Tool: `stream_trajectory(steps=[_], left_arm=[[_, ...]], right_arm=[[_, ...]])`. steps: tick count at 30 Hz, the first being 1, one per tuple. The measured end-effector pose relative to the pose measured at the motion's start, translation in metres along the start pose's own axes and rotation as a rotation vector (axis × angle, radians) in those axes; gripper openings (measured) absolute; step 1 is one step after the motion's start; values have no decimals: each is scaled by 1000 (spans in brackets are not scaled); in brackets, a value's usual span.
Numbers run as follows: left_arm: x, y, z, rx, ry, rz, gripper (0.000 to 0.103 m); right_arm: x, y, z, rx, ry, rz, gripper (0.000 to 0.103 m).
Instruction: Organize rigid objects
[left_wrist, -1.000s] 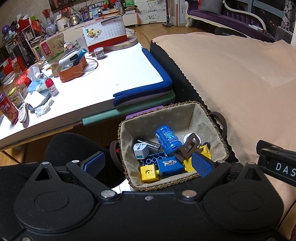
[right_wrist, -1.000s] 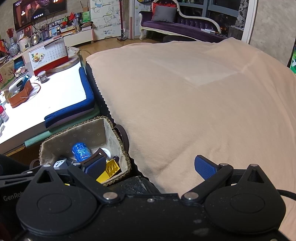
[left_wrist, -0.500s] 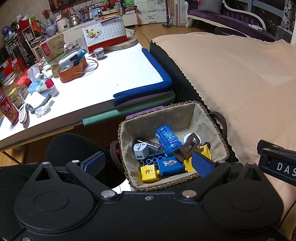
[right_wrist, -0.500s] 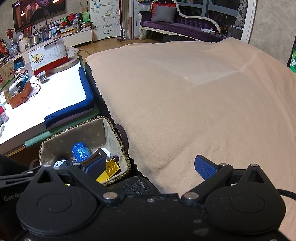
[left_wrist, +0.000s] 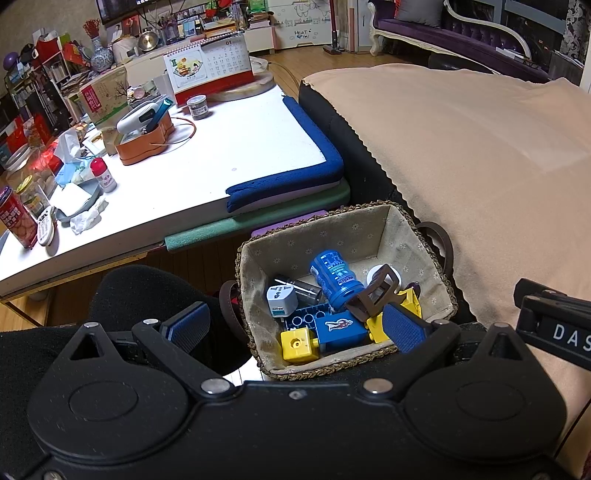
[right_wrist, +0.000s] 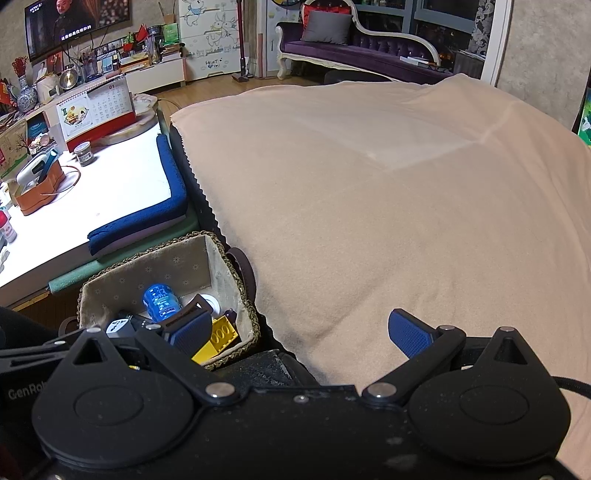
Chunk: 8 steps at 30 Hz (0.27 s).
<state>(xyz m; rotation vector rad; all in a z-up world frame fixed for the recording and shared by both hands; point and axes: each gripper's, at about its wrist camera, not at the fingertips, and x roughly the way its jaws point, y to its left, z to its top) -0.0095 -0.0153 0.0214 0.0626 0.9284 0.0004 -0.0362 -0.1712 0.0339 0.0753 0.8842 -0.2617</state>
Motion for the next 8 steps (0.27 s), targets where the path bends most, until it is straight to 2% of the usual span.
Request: stream_trajectory(steps=[8], left_arm=[[0,0,0,2,1,-1,97]], right_arm=[[0,0,0,-1,0,-1,102]])
